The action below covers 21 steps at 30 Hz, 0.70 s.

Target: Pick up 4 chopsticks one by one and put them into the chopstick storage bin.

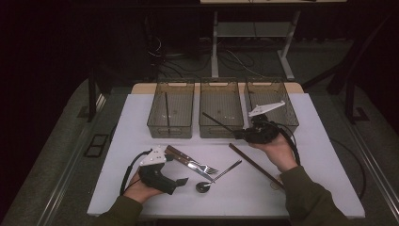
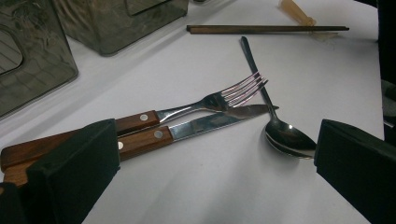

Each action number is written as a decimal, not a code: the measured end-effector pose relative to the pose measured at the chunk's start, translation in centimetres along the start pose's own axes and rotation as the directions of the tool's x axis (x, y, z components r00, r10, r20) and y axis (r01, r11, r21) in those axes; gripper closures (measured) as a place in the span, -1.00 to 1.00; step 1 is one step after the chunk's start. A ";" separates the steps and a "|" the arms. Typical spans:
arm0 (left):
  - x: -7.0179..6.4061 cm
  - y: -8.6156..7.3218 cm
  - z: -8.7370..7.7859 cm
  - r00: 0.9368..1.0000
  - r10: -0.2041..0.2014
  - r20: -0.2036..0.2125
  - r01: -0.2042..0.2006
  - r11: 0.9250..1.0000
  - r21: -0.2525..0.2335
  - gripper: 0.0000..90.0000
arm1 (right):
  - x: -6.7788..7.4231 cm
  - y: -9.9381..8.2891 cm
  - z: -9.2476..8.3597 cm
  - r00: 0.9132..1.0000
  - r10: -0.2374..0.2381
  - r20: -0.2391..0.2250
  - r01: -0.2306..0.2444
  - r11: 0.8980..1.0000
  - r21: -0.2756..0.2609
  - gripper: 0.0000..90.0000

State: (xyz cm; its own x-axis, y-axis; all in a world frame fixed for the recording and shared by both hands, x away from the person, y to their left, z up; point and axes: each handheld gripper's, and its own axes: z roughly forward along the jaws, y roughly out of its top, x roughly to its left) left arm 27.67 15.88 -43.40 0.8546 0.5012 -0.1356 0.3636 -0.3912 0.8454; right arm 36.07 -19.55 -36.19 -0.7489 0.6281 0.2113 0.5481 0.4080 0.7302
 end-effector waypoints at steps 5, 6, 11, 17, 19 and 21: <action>0.0 0.0 -0.1 1.000 -0.001 -0.003 0.001 1.000 -0.001 -1.00 | 0.5 2.0 0.9 1.000 -0.005 0.011 0.005 1.000 0.010 0.89; 0.0 0.0 -0.1 1.000 -0.001 -0.003 0.001 1.000 -0.001 -1.00 | 0.6 2.4 1.1 1.000 -0.006 0.015 0.006 1.000 0.012 0.89; 0.0 0.0 -0.1 1.000 -0.004 -0.005 0.004 1.000 0.001 -1.00 | 0.8 3.9 2.1 1.000 -0.007 0.019 0.006 1.000 0.024 0.89; 0.0 0.0 0.0 1.000 -0.007 0.000 0.007 1.000 0.000 -1.00 | 0.6 5.4 3.6 0.999 0.001 0.035 -0.002 0.999 0.043 0.89; 0.0 0.0 0.0 1.000 -0.003 0.003 0.003 1.000 -0.002 -1.00 | 0.6 5.8 4.1 0.999 0.011 0.035 -0.013 0.999 0.046 0.89; -0.1 0.1 0.0 1.000 -0.004 0.004 0.004 1.000 -0.002 -1.00 | 0.6 6.2 4.8 0.999 0.020 0.039 -0.022 0.999 0.049 0.89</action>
State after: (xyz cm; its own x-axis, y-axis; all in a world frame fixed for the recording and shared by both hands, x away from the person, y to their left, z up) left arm 27.64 15.84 -43.34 0.8548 0.4996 -0.1406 0.3657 -0.3876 0.8462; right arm 40.82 -13.46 -34.63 -0.7227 0.6615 0.2006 0.5820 0.4258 0.6928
